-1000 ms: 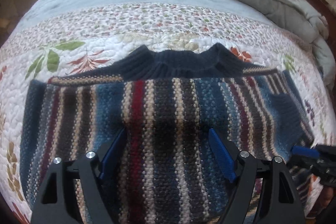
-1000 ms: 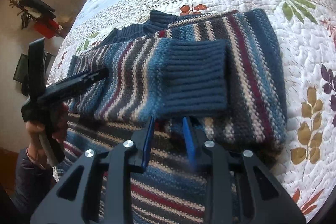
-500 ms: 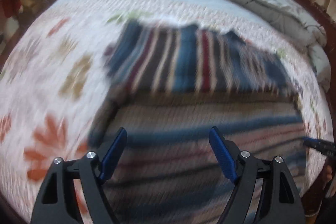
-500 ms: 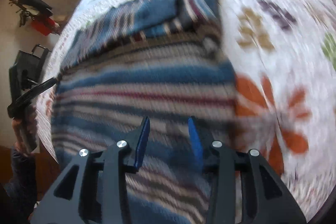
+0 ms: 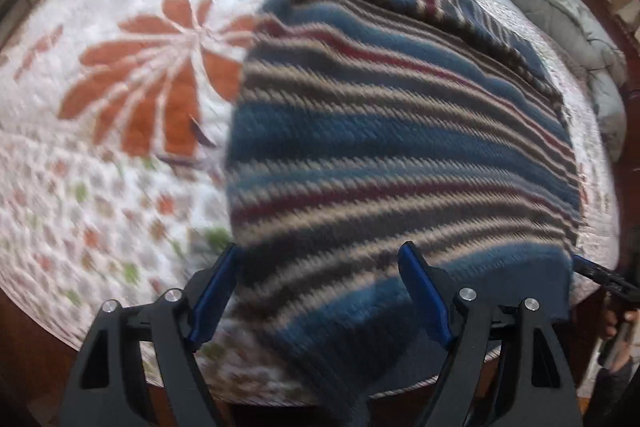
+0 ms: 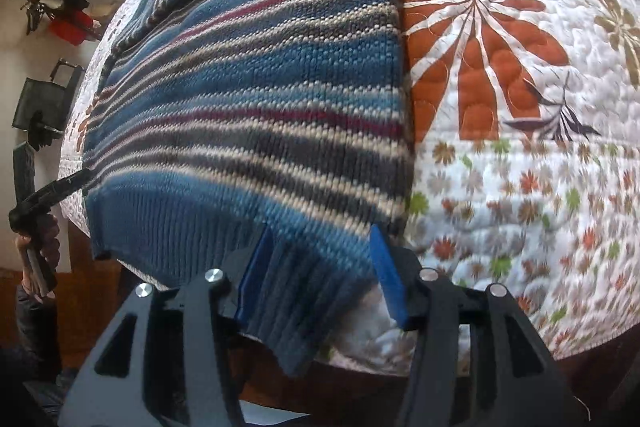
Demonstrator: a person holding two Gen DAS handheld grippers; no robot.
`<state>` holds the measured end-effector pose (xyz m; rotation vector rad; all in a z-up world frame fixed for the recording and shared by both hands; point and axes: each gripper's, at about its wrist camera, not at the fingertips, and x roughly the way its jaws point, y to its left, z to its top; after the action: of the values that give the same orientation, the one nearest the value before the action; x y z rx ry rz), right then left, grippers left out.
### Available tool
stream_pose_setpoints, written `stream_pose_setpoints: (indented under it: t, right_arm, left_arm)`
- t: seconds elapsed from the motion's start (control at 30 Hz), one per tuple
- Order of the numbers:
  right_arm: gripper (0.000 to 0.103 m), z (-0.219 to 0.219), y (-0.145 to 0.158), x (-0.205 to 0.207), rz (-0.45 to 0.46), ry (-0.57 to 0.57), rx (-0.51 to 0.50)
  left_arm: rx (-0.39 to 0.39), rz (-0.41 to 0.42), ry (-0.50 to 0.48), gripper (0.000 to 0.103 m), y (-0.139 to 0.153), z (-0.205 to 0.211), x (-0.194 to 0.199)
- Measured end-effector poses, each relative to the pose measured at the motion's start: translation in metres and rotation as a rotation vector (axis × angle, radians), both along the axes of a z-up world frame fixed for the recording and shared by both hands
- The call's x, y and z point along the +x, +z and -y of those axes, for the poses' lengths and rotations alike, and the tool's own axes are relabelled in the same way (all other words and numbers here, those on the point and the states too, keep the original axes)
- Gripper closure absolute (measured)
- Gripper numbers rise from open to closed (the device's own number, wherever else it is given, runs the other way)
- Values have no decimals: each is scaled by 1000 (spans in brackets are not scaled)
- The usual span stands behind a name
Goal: Fold small clothes
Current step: 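Grasp the sweater hem with both grippers and lift it, then lay the lifted hem over the sweater body and open both grippers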
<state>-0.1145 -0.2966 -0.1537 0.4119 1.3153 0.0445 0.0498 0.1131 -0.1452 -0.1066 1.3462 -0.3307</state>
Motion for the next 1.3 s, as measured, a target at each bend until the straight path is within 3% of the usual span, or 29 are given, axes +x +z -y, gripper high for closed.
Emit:
stream_pose_setpoints:
  t: [0.33, 0.6, 0.67, 0.7, 0.73, 0.77, 0.83, 0.93, 1.1, 1.2, 1.3]
  right_arm:
    - [51, 14, 12, -31, -1, -77, 23]
    - [49, -8, -8, -28, -45, -39, 115]
    - [57, -15, -10, -25, -46, -29, 115]
    - [62, -16, -11, -24, -50, -24, 120]
    - [71, -17, -12, -25, -53, -23, 129]
    - [85, -17, -13, -25, -53, -17, 137]
    - [93, -19, -13, -25, -48, -4, 154]
    - [94, -18, -2, -24, -6, 9, 194]
    - [95, -2, 41, -8, 127, -9, 299]
    - [95, 19, 65, 19, 195, -39, 336]
    - [95, 40, 75, 55, 227, -81, 311]
  left_arm:
    - [-44, -93, 57, 22, -13, -12, -32]
    - [-93, -85, -7, 22, -14, 9, -45]
    - [-94, -89, -1, 23, -15, 12, -43]
    - [-93, -91, 5, 31, -15, 11, -42]
    - [-90, -89, 10, 49, -14, 11, -41]
    - [-94, -90, 13, 60, -14, 13, -40]
    - [-129, -121, 31, 89, -15, 9, -39]
    - [-172, -148, 68, 90, -13, 2, -35]
    - [-263, -59, 36, 91, 32, 6, -22]
    - [-282, -4, 30, 90, 55, 11, 4]
    - [-285, 28, 51, 88, 64, 14, 43]
